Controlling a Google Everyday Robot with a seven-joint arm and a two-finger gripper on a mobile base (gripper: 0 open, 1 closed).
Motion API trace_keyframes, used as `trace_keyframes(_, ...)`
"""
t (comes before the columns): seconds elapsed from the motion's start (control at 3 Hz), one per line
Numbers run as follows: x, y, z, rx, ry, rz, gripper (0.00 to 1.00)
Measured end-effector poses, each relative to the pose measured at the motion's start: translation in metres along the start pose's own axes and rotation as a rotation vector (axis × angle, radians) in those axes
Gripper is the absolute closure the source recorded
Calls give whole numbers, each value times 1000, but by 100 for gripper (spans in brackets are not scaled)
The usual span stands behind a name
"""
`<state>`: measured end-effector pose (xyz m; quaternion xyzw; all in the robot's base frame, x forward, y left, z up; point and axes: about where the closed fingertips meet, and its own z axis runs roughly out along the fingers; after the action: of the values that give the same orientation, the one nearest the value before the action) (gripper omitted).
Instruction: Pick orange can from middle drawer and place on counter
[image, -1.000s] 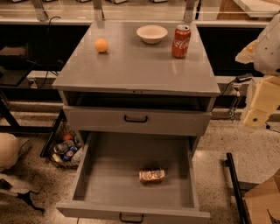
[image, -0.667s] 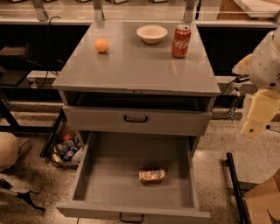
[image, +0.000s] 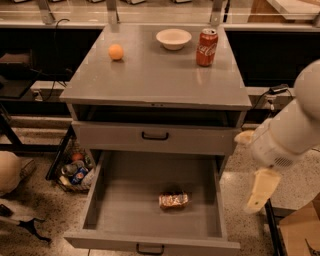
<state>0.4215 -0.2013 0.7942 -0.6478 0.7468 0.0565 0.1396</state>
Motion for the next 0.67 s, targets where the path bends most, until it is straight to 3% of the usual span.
trace_keyframes(0.33,4,28,87,-72,-91,21,0)
trace_keyframes(0.67,1,34,170,-72,-181,106,0)
